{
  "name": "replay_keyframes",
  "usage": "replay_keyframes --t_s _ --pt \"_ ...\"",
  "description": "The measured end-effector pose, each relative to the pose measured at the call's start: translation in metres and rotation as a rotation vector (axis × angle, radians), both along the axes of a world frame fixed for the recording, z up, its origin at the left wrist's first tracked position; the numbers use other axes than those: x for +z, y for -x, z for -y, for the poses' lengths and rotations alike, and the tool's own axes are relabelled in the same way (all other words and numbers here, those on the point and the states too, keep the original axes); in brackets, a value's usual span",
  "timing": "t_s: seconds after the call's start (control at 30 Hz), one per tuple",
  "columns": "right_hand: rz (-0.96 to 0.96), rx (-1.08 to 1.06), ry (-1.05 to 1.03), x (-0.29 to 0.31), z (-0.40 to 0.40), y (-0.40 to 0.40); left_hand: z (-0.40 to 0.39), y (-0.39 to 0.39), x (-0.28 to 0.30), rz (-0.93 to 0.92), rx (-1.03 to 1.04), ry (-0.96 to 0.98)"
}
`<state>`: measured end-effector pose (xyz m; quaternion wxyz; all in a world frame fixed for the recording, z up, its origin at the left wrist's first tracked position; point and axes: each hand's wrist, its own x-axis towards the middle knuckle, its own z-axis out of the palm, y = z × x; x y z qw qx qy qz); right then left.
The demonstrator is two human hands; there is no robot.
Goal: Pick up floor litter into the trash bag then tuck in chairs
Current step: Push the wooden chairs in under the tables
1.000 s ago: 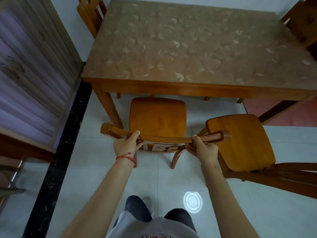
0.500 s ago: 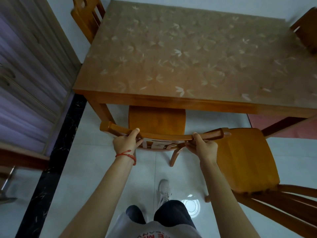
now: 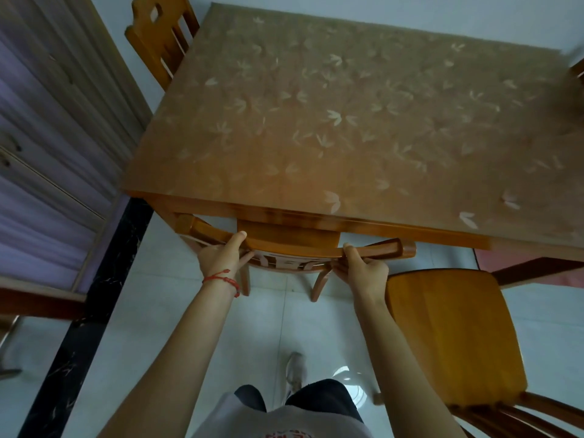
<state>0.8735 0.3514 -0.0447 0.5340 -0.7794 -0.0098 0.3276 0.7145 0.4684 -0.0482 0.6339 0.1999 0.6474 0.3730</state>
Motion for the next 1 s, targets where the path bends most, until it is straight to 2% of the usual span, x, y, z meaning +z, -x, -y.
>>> replay_keyframes --t_s 0.2,0.7,1.0 --pt "-0.012 0.017 -0.006 0.002 -0.026 -0.008 -0.028 -0.011 0.002 -0.024 0.018 0.001" --pt "0.002 0.017 -0.002 -0.002 -0.025 -0.018 -0.023 -0.017 -0.001 -0.015 0.015 0.019" --pt "0.035 0.089 0.027 -0.008 -0.02 -0.013 -0.025 -0.008 -0.007 -0.011 -0.089 -0.001"
